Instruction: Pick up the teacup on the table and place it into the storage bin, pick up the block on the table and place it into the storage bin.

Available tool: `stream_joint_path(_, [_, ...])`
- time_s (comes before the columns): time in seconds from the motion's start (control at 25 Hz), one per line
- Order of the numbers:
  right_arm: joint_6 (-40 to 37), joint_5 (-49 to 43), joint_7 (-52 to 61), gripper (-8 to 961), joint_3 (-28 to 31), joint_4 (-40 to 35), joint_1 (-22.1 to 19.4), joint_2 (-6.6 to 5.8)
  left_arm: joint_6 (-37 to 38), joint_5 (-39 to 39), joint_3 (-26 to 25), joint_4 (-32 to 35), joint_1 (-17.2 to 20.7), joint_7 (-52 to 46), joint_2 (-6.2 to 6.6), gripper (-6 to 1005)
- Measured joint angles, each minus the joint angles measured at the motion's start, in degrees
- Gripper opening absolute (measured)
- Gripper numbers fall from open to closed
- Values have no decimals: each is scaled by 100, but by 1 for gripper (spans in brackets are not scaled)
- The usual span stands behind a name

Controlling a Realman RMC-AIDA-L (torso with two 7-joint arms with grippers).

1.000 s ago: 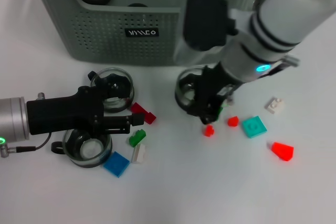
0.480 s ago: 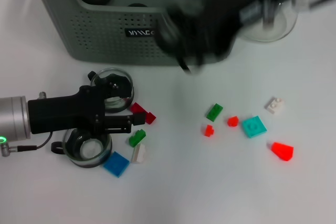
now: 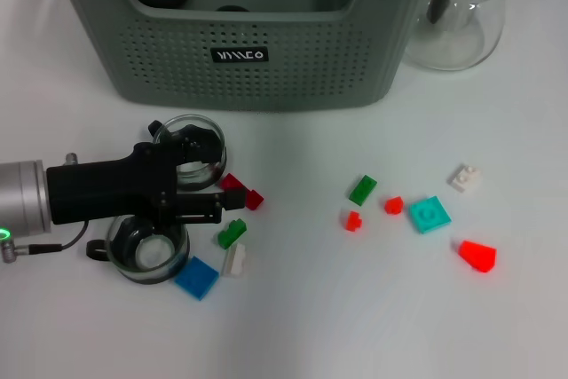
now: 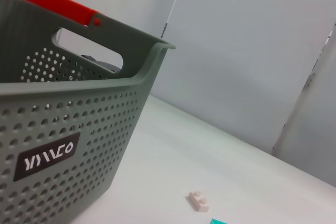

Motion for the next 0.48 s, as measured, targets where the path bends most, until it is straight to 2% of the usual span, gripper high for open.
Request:
stream_joint_path(0.08, [439, -349, -109, 54, -113, 411, 118, 12, -12, -1, -1, 2, -1, -1, 0, 877])
stream_joint_path(0.28, [1675, -949, -369, 54, -644, 1519, 369, 175, -31, -3, 0, 7, -2, 6, -2, 877])
stream_joint_path(0.48, [2858, -1652, -400, 54, -1209, 2506, 644, 448, -34, -6, 0, 15, -3, 3, -2, 878])
